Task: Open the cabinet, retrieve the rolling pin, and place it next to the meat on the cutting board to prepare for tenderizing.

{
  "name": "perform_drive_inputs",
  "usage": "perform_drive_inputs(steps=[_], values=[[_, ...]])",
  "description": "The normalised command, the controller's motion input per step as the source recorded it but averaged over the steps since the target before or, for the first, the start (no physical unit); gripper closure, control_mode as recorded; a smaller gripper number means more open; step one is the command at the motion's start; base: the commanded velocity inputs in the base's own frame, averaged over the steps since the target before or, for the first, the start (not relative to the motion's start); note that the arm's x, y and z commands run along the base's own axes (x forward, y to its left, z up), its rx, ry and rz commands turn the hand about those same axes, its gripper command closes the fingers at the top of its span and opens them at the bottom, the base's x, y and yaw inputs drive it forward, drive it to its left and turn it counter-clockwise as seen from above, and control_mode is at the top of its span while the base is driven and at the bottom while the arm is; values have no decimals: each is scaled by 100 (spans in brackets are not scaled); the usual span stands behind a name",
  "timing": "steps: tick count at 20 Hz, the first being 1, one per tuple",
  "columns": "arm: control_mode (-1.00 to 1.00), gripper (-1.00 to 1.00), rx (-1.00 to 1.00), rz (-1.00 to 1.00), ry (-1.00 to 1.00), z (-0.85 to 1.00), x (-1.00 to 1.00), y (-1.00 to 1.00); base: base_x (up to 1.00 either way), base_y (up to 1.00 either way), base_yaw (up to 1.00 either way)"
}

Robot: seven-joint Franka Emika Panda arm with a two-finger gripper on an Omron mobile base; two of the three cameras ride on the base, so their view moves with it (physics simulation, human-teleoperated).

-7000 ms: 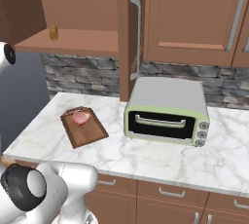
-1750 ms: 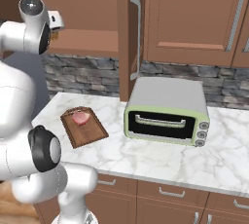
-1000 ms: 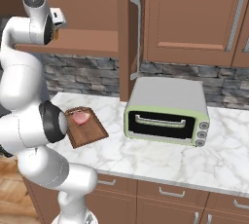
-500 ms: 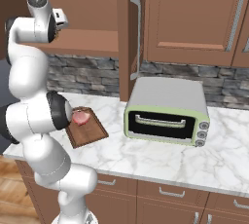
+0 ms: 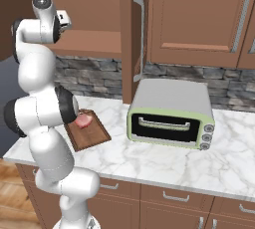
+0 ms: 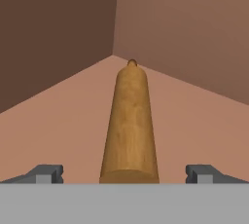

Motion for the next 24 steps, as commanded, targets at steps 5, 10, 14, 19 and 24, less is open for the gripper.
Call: perform_drive_inputs(steps=[5, 10, 14, 19, 24], values=[[-100, -100, 0, 0, 2, -13, 20, 15, 0, 0, 0], [-100, -100, 0, 0, 2, -10, 17, 13, 0, 0, 0], [-100, -100, 0, 0, 3, -14, 19, 17, 0, 0, 0], [-100, 100, 0, 0, 4, -10, 12, 10, 0, 0, 0], [-100, 100, 0, 0, 0, -1, 1, 0, 0, 0, 0]])
